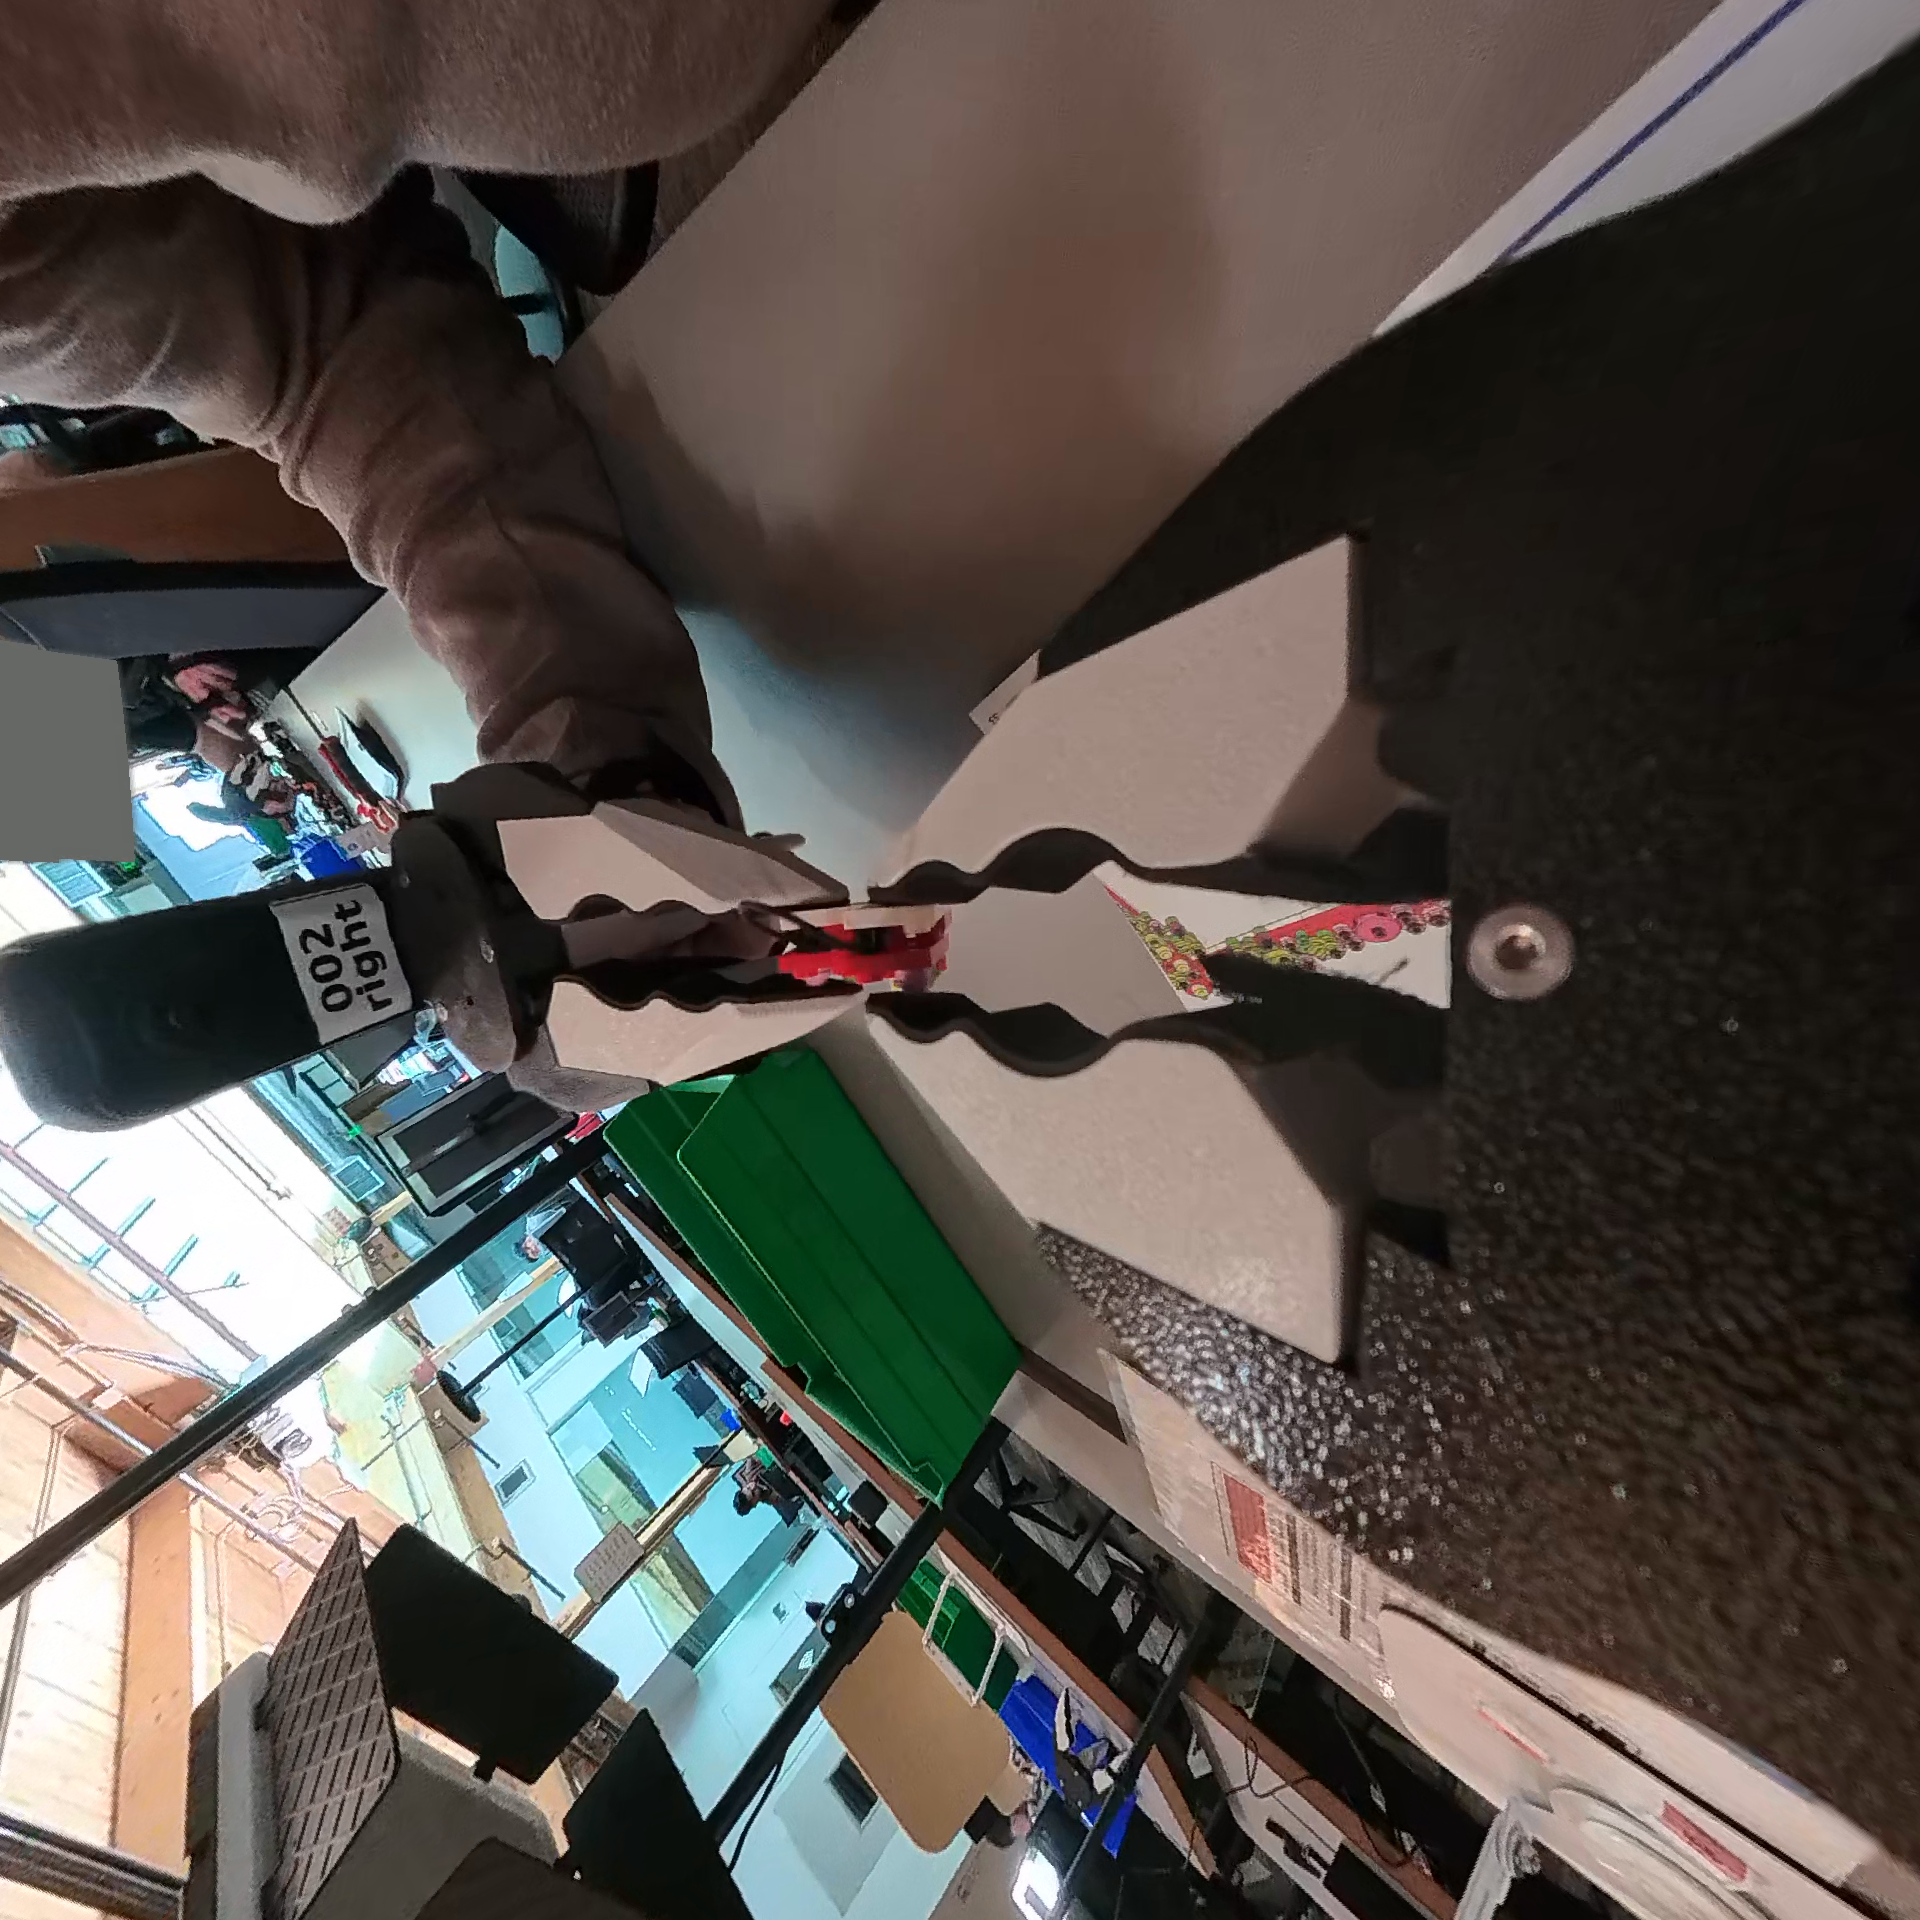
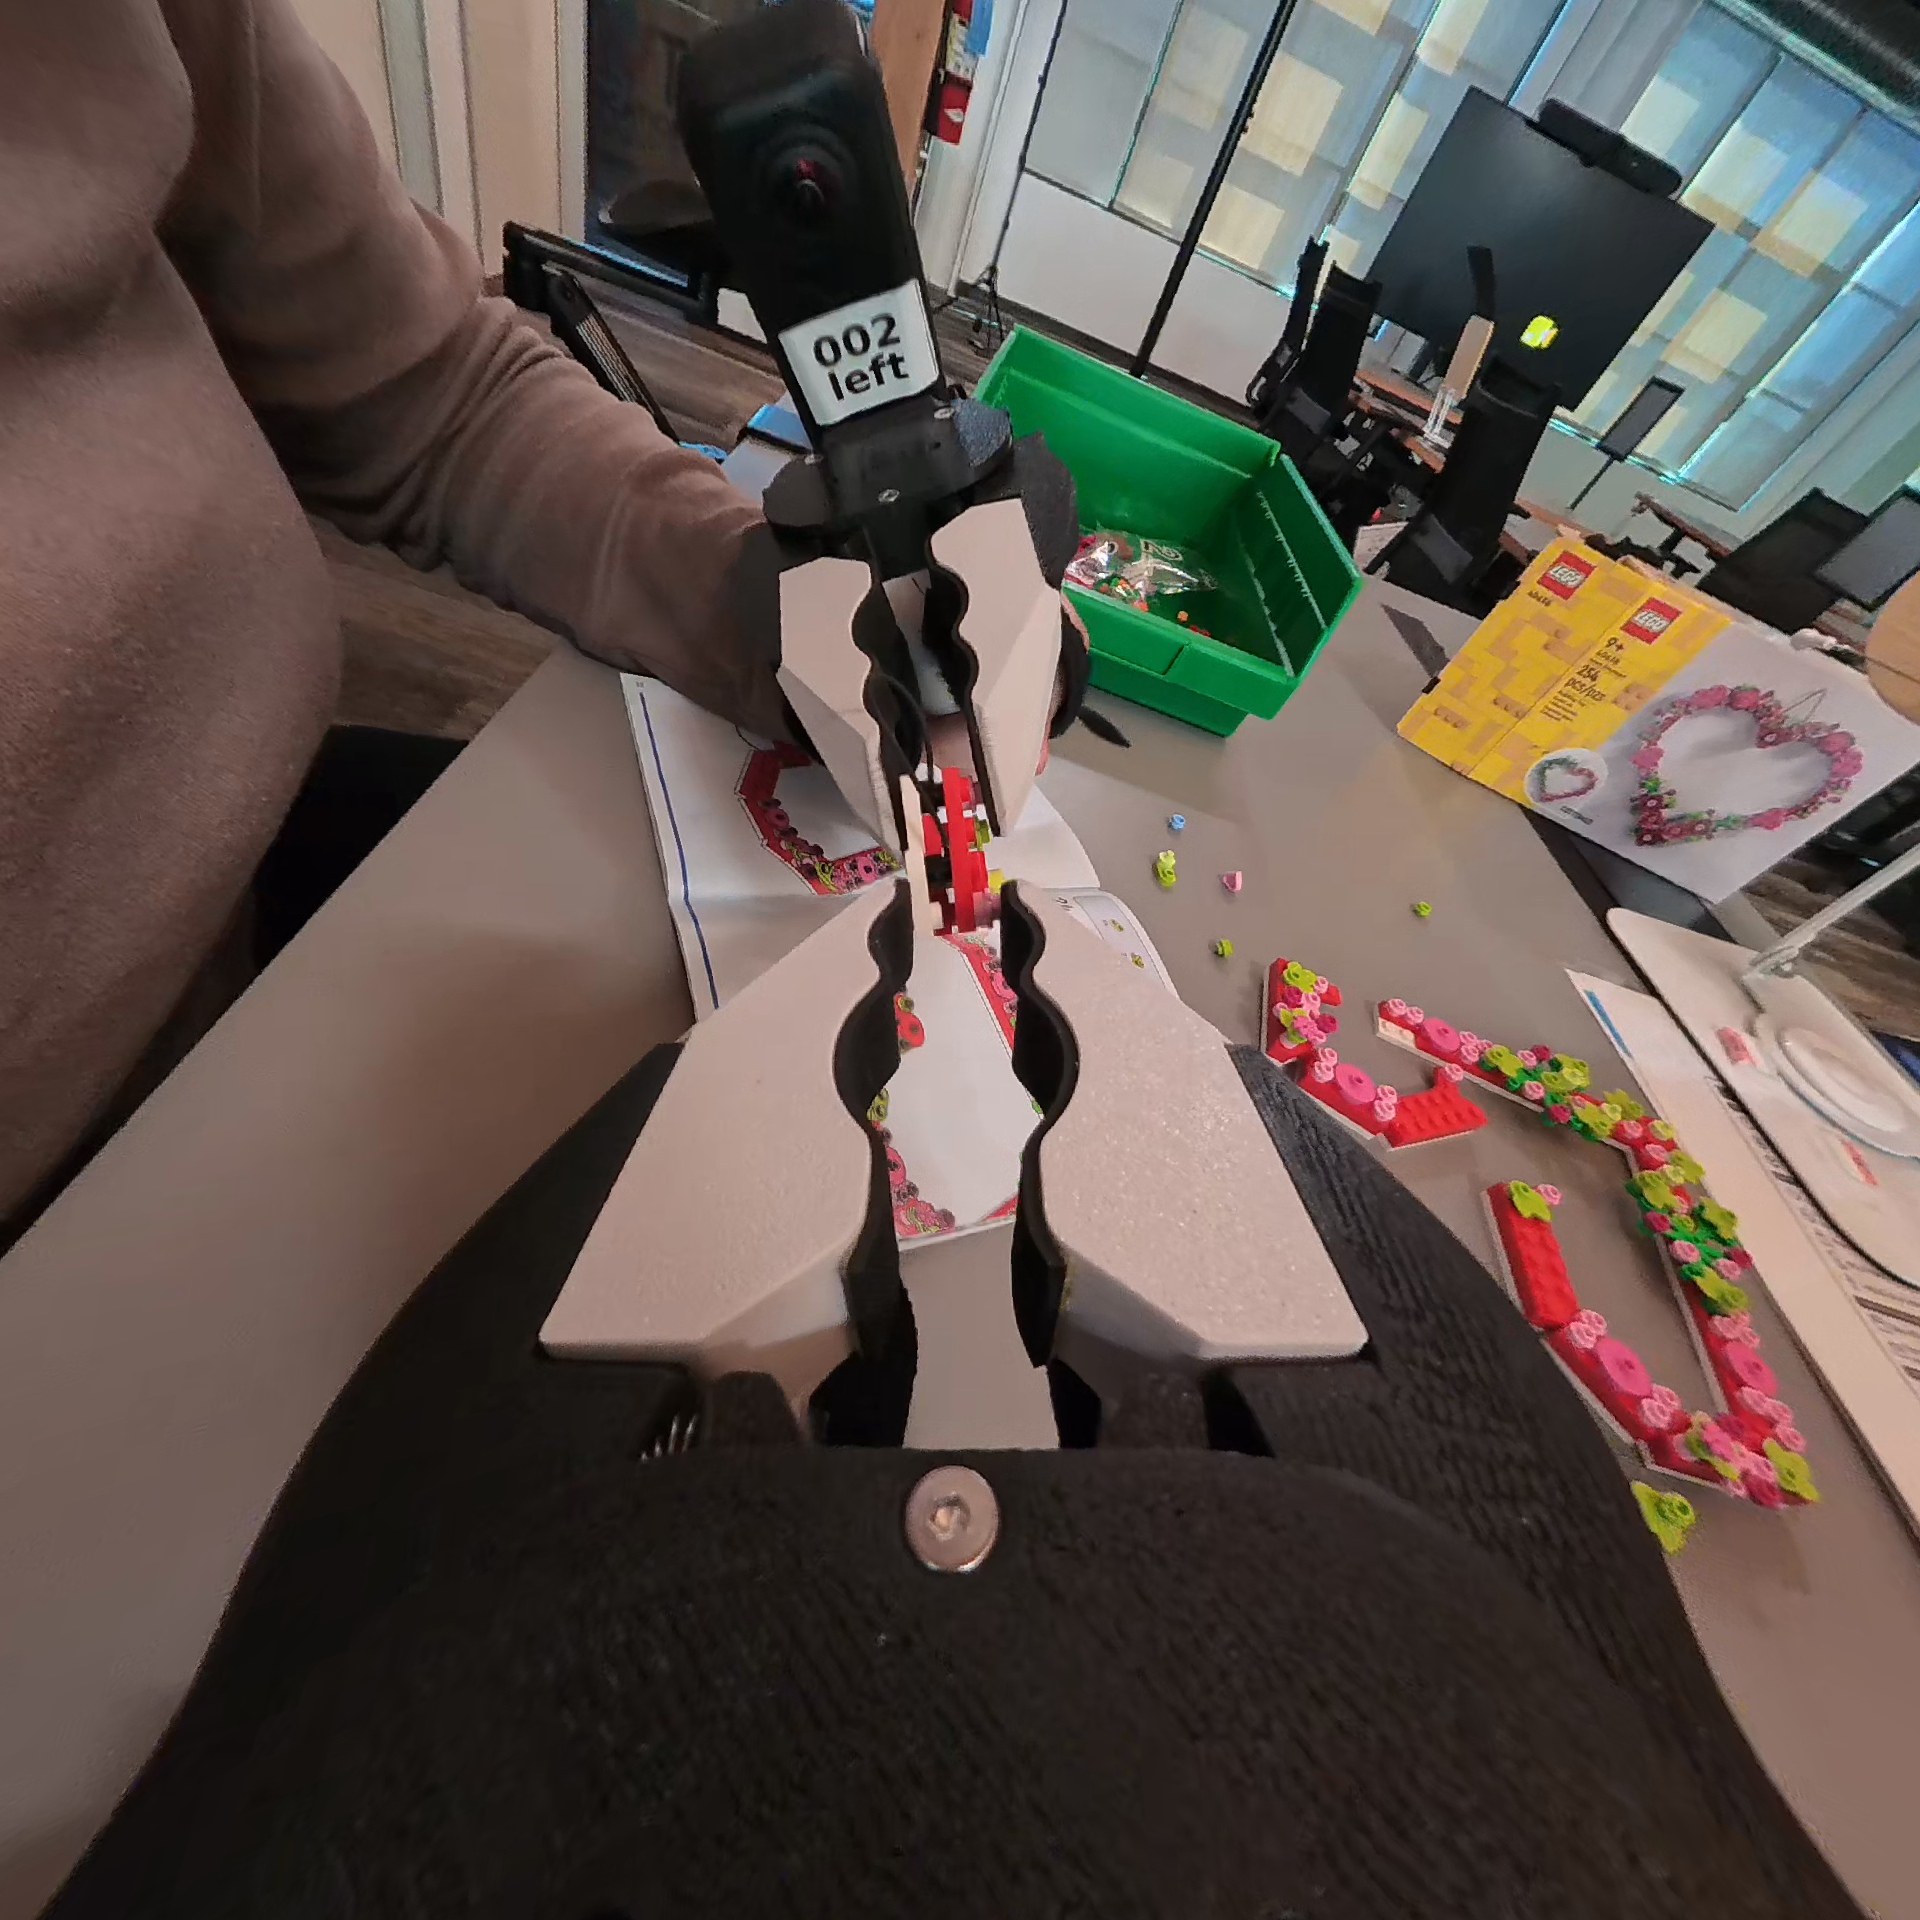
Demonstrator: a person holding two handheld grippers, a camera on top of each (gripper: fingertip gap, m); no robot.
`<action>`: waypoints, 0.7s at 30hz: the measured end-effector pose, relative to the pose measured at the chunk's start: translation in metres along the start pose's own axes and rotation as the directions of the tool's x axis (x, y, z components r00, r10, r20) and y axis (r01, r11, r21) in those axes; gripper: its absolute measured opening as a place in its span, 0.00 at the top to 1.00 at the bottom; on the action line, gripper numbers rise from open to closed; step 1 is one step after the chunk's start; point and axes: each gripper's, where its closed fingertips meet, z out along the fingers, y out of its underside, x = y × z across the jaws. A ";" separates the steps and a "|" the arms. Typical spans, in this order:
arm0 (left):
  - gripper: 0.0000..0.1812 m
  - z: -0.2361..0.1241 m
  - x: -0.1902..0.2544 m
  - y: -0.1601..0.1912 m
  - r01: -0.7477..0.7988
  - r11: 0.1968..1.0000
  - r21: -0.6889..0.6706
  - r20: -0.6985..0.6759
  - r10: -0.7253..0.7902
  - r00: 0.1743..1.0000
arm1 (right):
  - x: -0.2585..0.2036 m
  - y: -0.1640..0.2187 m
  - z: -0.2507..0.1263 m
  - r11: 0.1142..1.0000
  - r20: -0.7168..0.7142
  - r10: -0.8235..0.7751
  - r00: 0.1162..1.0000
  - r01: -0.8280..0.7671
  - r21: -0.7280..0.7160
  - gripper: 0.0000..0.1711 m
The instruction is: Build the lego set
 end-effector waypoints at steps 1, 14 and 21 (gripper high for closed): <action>0.92 0.000 -0.001 0.000 0.010 1.000 0.003 0.002 -0.010 1.000 | 0.001 -0.001 0.000 1.000 0.002 0.016 1.000 -0.016 0.008 0.91; 0.91 0.000 -0.002 0.005 0.085 0.996 -0.015 -0.019 -0.086 0.996 | 0.003 0.004 0.001 0.999 -0.004 0.042 0.999 -0.042 -0.009 0.92; 0.93 0.001 -0.002 0.008 0.054 0.998 -0.041 -0.015 -0.055 0.998 | 0.006 0.002 0.002 1.000 -0.049 0.005 0.999 -0.004 0.017 0.87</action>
